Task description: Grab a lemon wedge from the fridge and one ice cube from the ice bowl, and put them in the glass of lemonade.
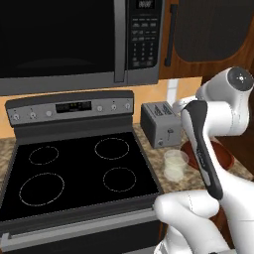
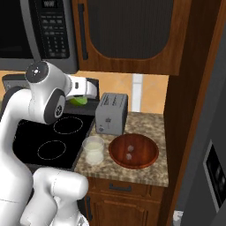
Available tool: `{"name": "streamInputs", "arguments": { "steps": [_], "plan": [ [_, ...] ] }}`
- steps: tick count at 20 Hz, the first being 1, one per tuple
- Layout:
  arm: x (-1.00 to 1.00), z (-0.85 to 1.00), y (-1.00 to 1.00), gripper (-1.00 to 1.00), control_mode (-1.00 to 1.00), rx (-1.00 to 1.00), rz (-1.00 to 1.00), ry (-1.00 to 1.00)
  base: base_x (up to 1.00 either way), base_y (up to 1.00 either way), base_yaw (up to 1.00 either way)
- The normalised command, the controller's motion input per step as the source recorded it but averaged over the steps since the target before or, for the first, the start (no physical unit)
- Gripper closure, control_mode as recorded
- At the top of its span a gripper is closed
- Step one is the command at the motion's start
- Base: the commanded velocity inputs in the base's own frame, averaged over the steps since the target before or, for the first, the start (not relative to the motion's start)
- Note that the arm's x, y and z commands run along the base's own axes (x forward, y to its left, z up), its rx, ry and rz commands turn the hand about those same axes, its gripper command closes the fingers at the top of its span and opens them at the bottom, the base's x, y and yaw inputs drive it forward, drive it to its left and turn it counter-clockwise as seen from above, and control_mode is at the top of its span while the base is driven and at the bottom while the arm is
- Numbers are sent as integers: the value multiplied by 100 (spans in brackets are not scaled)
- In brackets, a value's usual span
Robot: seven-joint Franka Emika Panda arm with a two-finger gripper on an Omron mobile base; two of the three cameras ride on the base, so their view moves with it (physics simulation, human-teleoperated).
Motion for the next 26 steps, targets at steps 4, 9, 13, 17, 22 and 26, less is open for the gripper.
{"name": "streamInputs", "arguments": {
  "steps": [4,9,13,17,22,26],
  "plan": [
    [8,-25,0,100,-100,-4,-8,0,0,0,0],
    [0,-19,-1,100,-100,-3,-7,0,0,0,0],
    [0,-18,-3,100,-100,0,-6,4,0,0,0],
    [0,-26,-9,100,-100,0,-3,5,0,0,0],
    [0,-30,-10,100,-100,0,0,13,0,0,0],
    [1,-51,-1,100,-100,-1,0,10,0,0,0]
  ]
}}
